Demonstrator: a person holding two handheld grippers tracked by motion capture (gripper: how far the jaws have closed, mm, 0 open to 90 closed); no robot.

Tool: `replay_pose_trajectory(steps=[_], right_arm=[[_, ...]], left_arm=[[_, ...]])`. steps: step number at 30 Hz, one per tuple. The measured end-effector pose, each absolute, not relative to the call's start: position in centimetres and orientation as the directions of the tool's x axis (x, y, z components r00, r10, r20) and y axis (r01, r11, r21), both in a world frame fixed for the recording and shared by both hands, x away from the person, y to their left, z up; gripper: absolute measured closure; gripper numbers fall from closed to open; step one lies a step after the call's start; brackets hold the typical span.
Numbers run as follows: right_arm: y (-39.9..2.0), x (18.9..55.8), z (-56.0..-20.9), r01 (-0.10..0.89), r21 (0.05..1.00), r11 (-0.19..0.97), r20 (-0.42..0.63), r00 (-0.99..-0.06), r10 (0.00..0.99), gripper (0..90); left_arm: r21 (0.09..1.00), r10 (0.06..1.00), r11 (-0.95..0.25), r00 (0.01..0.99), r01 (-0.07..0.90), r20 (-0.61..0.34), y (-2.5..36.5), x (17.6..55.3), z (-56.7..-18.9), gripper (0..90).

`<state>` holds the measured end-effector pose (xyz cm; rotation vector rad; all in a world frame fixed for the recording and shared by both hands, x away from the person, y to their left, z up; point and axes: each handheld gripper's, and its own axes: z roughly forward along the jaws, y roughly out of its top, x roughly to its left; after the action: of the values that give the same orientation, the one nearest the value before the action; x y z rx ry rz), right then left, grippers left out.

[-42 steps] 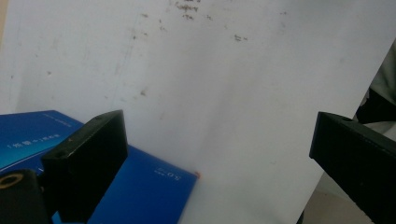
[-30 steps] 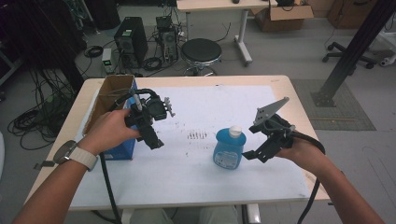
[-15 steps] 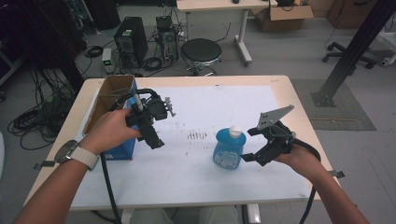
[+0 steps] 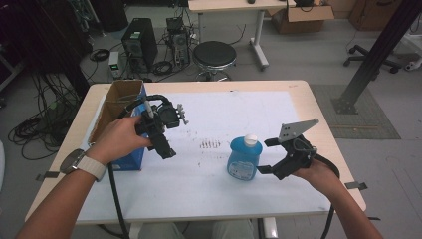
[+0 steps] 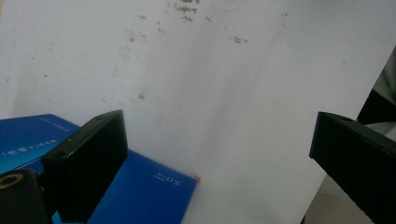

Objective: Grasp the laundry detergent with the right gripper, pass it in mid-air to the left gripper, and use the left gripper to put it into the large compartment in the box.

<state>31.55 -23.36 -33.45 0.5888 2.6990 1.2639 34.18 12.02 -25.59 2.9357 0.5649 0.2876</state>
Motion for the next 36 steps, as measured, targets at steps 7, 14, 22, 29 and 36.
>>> replay_pose_trajectory(steps=[7, 14, 22, 29, 36], right_arm=[[-23.8, 31.5, -34.4, 0.295, 0.787, 0.543, 0.076, -0.918, 0.389, 6.7], [-23.9, 31.3, -35.1, 0.295, 0.804, 0.516, 0.085, -0.916, 0.392, 6.6], [-24.1, 31.1, -36.0, 0.303, 0.816, 0.492, 0.098, -0.912, 0.399, 6.5], [-24.1, 31.0, -36.7, 0.304, 0.824, 0.479, 0.102, -0.910, 0.402, 6.5], [-24.0, 31.2, -37.3, 0.305, 0.831, 0.465, 0.105, -0.907, 0.408, 6.6]], left_arm=[[0.171, 0.382, -0.919, 0.910, 0.355, 0.161, 12.1, 34.3, -25.6, 5.0], [0.175, 0.383, -0.918, 0.909, 0.355, 0.162, 12.2, 34.3, -25.6, 5.0], [0.174, 0.381, -0.919, 0.910, 0.353, 0.163, 12.2, 34.2, -25.6, 5.0], [0.176, 0.383, -0.918, 0.910, 0.355, 0.162, 12.2, 34.2, -25.6, 5.0], [0.174, 0.381, -0.919, 0.910, 0.354, 0.164, 12.1, 34.2, -25.6, 5.0]])
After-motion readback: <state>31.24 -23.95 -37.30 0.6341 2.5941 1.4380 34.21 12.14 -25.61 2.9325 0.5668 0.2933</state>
